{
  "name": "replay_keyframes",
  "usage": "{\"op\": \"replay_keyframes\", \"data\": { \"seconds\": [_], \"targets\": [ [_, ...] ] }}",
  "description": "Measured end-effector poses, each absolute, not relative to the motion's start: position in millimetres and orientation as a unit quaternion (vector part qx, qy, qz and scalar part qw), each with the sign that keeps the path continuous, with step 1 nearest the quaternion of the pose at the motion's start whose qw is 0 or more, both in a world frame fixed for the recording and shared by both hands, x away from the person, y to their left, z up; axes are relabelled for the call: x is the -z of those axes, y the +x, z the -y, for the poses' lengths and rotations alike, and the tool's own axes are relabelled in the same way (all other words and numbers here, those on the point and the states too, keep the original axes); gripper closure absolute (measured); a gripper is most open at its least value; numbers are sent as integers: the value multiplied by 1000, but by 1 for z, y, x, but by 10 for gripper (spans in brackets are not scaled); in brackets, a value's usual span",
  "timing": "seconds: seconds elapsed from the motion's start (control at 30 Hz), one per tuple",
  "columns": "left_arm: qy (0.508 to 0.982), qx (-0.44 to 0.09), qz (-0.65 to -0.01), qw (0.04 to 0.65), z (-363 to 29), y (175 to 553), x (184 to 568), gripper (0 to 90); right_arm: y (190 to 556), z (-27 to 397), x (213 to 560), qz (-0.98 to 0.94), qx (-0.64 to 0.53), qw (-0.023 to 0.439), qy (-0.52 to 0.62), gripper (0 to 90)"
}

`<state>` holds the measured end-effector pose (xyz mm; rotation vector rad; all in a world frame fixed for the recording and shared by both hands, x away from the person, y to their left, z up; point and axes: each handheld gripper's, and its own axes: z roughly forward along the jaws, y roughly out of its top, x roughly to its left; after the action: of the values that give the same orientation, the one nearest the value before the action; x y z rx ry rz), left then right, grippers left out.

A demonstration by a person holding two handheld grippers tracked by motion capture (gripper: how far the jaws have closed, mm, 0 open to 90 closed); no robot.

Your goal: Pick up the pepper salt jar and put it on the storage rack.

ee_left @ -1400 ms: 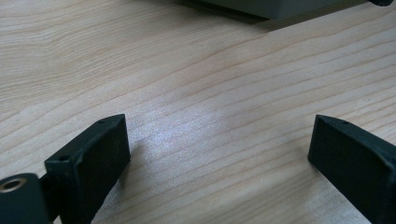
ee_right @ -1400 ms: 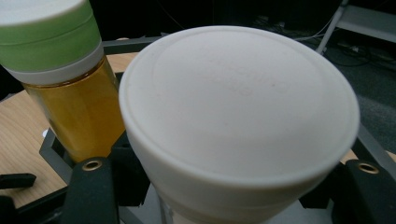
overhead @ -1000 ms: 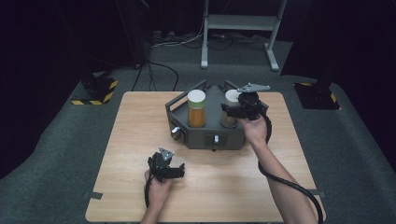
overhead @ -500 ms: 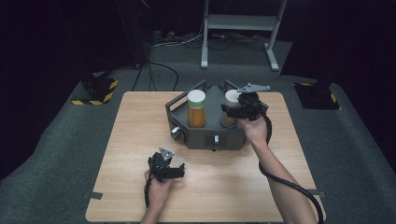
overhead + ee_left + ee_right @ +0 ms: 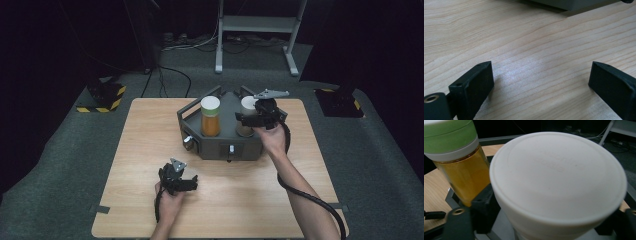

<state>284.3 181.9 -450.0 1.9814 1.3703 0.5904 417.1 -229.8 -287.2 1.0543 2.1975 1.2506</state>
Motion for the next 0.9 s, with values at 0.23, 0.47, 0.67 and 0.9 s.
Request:
{"op": "replay_keyframes", "data": {
  "seconds": [0.23,0.47,0.67,0.9],
  "targets": [
    [756,-225,-522,325,-182,284,450,61,417,232,292,-781,-456,194,379,103],
    [756,-225,-522,325,-182,284,450,61,415,237,294,-782,-458,189,378,95],
    [756,-225,-523,325,-182,284,450,61,412,243,294,-782,-460,191,376,97],
    [756,-225,-522,325,-182,284,450,61,409,248,295,-780,-462,191,375,100]
  ]
}}
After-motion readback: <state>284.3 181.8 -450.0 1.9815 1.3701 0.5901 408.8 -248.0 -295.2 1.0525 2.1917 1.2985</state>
